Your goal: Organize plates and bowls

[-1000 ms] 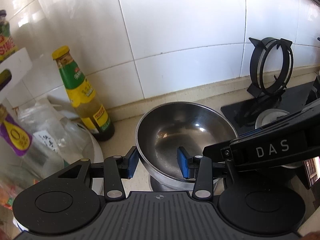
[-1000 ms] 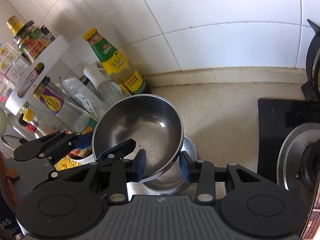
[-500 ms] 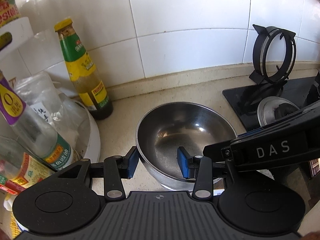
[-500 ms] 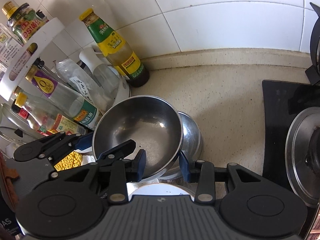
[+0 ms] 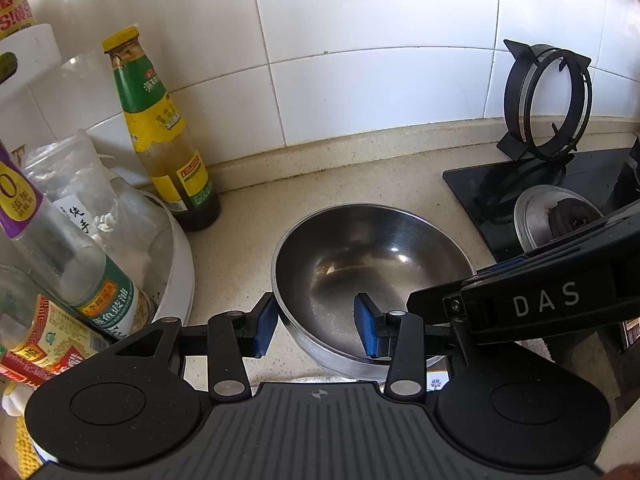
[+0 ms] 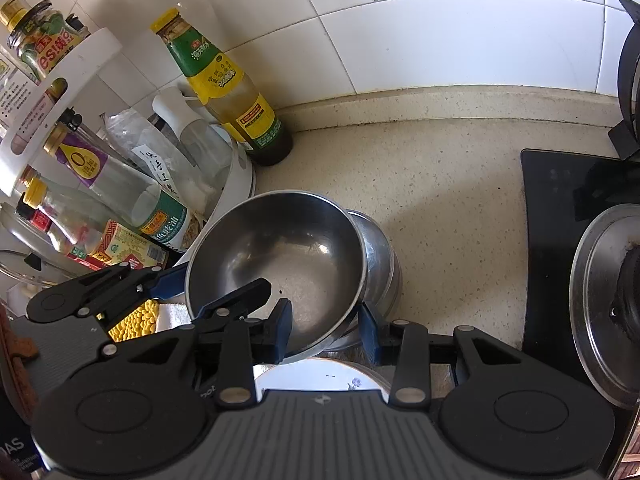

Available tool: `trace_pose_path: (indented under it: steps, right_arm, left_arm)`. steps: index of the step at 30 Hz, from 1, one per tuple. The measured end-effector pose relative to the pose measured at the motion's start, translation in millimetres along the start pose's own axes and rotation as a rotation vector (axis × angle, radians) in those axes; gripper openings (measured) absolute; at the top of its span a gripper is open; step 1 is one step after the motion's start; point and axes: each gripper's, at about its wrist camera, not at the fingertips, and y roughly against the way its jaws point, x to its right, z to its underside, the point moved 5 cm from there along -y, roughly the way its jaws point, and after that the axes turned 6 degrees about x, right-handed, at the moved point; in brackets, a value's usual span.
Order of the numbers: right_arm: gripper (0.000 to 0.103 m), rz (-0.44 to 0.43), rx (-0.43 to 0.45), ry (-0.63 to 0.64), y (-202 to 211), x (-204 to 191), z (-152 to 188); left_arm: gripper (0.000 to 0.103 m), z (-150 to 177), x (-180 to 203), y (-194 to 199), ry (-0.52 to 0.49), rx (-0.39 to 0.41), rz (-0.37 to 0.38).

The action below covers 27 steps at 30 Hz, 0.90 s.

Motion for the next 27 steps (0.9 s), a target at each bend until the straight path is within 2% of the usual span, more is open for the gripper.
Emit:
trace_pose_path:
  steps: [9, 11, 12, 13, 17, 27]
  right_arm:
    - [0.053, 0.013, 0.008, 0.026, -7, 0, 1]
    - [0.057, 0.030, 0.023, 0.041, -6, 2, -2]
    - [0.059, 0.033, 0.026, 0.036, -5, 4, -4]
    - [0.060, 0.031, 0.027, 0.029, -5, 7, -5]
    - [0.062, 0.026, 0.020, 0.004, -6, 14, -7]
    - [0.068, -0.030, -0.022, -0.024, -20, 14, -12]
  left_arm:
    - [0.050, 3, -4, -9, 0.019, -0.006, -0.002]
    - [0.056, 3, -5, -11, 0.025, -0.007, 0.002]
    - [0.070, 3, -6, -11, 0.026, -0.003, 0.007]
    - [0.080, 3, -6, -10, 0.023, 0.005, 0.009]
    - [0.081, 4, -4, -7, -0.025, 0.031, -0.023]
    - [0.087, 13, -5, 6, -0.046, 0.047, 0.029]
